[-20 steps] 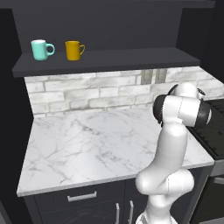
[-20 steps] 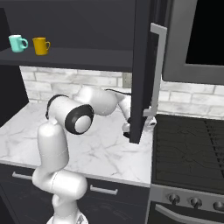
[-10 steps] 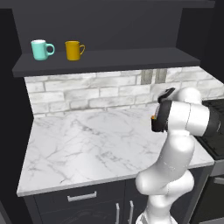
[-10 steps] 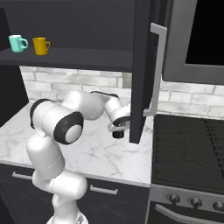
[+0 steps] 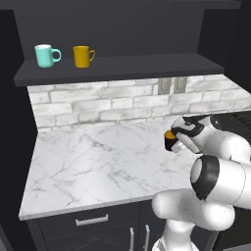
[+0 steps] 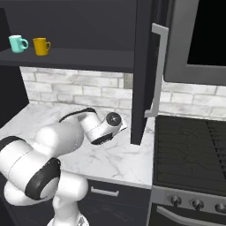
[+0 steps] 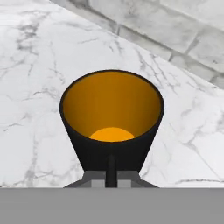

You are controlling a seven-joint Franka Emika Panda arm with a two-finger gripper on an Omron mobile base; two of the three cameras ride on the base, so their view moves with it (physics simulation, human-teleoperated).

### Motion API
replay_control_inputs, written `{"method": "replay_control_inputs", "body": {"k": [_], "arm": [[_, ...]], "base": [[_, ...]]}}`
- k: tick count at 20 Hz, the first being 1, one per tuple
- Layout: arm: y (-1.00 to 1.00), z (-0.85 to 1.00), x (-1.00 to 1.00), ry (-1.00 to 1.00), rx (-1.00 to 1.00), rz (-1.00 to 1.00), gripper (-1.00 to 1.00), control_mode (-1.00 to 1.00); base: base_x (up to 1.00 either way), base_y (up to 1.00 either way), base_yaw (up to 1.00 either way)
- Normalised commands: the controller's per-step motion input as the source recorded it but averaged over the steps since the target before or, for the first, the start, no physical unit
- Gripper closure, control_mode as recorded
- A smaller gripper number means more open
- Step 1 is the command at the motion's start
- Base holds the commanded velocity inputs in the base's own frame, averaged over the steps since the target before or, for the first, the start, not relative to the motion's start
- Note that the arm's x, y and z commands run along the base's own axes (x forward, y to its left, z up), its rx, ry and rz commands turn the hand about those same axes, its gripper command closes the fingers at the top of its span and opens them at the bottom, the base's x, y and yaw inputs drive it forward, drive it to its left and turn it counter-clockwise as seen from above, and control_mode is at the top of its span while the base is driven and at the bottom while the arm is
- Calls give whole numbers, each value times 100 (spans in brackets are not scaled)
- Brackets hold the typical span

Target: Pick the mug on the counter and place it in the cabinet with the handle facing the right, like the mugs already inside.

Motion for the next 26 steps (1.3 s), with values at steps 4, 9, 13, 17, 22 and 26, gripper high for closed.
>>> {"method": "replay_control_inputs", "body": {"k": [4, 9, 13, 17, 22, 26], "arm": [[34, 59, -67, -32, -6, 0, 100, -100], [25, 67, -41, -25, -2, 0, 100, -100], [11, 56, -9, -12, 0, 0, 100, -100], [4, 48, 0, -2, 0, -3, 100, -100], [13, 28, 0, 0, 1, -3, 100, -100], [11, 22, -4, 0, 3, -4, 100, -100]], "base": [[0, 0, 0], [0, 0, 0], [0, 0, 0], [0, 0, 0], [0, 0, 0], [0, 0, 0]]}}
